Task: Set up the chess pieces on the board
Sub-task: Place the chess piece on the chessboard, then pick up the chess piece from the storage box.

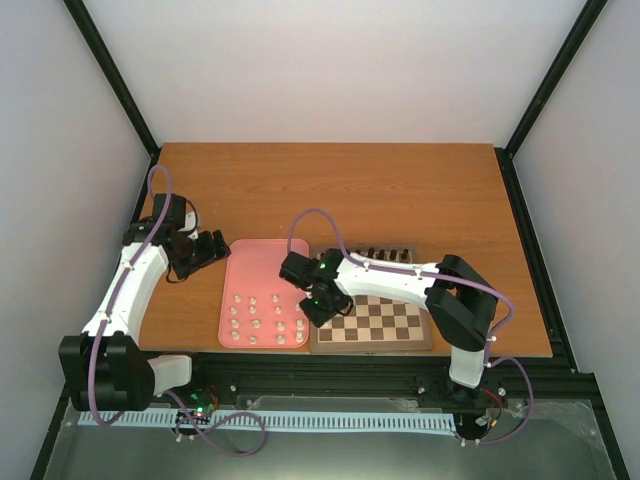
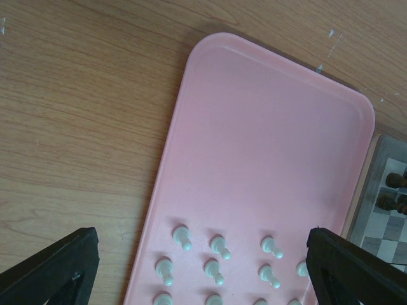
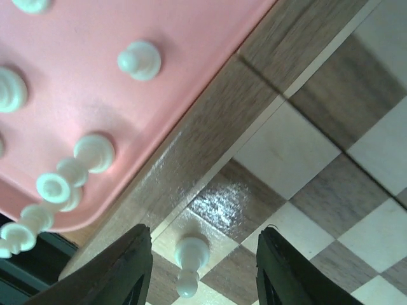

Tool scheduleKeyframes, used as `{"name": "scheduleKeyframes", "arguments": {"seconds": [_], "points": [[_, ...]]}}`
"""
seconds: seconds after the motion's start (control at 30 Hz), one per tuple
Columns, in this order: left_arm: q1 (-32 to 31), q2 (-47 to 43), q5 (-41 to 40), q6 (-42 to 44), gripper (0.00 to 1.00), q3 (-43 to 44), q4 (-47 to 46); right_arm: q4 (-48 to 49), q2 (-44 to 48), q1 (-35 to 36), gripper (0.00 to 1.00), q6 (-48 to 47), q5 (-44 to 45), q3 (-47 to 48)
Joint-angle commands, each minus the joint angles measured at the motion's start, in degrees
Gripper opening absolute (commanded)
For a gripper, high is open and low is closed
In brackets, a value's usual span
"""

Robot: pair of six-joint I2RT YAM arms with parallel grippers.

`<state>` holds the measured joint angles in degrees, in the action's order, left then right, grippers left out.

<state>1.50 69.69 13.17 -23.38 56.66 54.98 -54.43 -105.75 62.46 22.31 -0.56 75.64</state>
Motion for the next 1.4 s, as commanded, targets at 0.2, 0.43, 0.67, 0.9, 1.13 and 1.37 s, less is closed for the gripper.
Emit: {"name": "scheduleKeyframes", "arguments": {"seconds": [0.2, 0.43, 0.67, 0.9, 1.13, 1.37], "points": [[0.17, -0.66, 0.44, -0.65, 1.00, 0.47, -0.84, 0.20, -0.29, 0.74, 0.45, -1.03, 3.65, 8.28], [0.18, -1.30, 0.26, -0.54, 1.00, 0.21, -0.64, 0.98, -3.09, 1.19, 0.40, -5.42, -2.17, 11.67], [0.22, -1.39, -0.11, -0.87, 1.00, -0.45, -0.88, 0.10, -3.23, 2.64, 0.40, -6.87, -5.54, 11.64], [0.18, -1.90, -0.18, -1.16, 1.00, -0.63, -0.66, -0.35, -3.53, 3.16, 0.42, -4.32, -3.05, 12.05], [0.24, -1.98, -0.01, -1.32, 1.00, -0.42, -0.55, -2.51, -8.54, 2.34, 0.42, -2.88, 0.08, 16.66], [0.18, -1.08, 0.45, -1.33, 1.00, 0.44, -0.74, -3.54, -12.22, 0.08, 0.42, -1.63, -0.08, 18.87]]}}
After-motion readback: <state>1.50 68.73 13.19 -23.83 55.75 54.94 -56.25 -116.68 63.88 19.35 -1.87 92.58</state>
